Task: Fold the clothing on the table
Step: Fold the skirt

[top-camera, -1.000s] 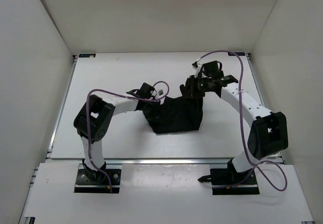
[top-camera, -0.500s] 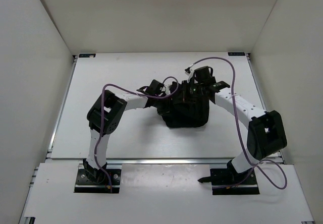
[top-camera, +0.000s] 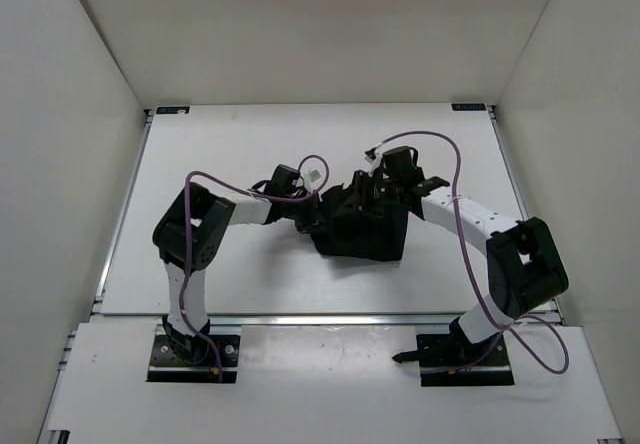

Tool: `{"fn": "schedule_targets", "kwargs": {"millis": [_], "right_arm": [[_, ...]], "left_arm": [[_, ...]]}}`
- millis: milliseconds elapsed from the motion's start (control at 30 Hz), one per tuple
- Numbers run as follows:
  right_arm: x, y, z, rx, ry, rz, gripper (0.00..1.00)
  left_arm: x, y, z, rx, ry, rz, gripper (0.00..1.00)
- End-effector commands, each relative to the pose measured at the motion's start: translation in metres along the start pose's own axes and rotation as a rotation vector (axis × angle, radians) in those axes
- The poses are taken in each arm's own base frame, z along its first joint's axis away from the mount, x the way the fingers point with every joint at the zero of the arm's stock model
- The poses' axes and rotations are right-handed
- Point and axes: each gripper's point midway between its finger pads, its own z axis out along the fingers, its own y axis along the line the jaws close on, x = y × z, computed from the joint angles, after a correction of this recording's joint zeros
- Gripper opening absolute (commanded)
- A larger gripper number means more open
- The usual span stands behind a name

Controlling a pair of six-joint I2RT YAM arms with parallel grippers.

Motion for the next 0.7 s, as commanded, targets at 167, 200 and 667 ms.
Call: {"fn": "schedule_targets", "kwargs": {"millis": [167, 200, 667], "right_arm": [[-0.081, 0.068, -0.068, -0.125, -0.285, -0.181, 0.66], [-0.085, 0.062, -0.074, -0.093, -0.303, -0.176, 0.67], [-0.008, -0.058, -0.07, 0.137, -0.215, -0.027, 0.0]], "left_arm": [[-0.055, -0.047, -0.093, 0.141, -0.241, 0.018, 0.33], [-0.057, -0.05, -0.104, 0.143, -0.267, 0.022, 0.44], [-0.028, -0.071, -0.127, 0.121, -0.287, 0.124, 0.41]]}}
